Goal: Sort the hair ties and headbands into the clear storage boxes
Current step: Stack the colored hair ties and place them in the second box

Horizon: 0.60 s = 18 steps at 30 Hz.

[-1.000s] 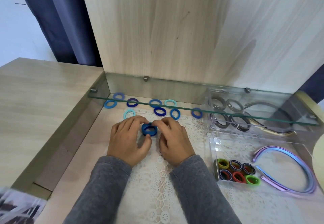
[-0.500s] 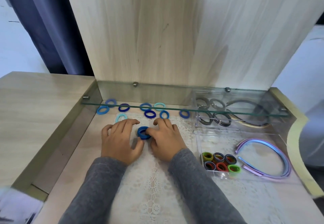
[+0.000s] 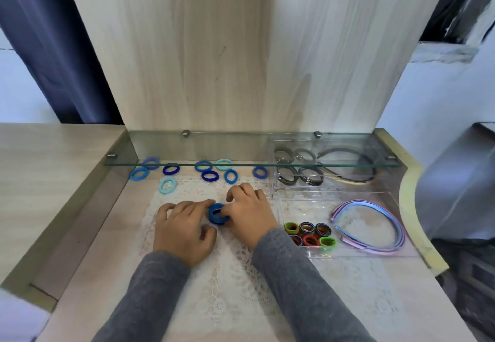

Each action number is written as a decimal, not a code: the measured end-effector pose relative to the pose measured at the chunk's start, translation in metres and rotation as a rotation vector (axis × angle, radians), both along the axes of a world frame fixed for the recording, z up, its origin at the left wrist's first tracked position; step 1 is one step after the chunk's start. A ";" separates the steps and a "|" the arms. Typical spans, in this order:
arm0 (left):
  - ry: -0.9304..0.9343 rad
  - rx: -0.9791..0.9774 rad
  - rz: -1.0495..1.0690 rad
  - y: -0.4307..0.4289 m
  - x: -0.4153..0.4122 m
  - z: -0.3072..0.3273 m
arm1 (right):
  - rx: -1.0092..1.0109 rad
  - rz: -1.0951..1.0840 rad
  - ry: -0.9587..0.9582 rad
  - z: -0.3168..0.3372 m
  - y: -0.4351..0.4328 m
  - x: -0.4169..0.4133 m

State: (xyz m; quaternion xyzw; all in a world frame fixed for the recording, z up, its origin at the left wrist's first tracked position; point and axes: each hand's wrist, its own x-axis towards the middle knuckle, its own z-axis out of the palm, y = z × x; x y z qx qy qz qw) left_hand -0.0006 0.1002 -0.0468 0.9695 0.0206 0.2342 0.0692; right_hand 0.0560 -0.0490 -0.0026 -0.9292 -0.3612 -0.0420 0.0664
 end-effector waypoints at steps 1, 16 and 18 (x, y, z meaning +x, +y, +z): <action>0.030 -0.016 0.003 -0.002 -0.001 -0.001 | -0.005 0.002 -0.023 0.000 0.000 -0.001; 0.017 -0.248 -0.053 -0.063 0.014 0.036 | -0.067 -0.031 -0.053 0.052 -0.066 0.003; 0.012 -0.251 -0.082 -0.075 0.020 0.041 | -0.081 -0.059 -0.052 0.059 -0.078 0.006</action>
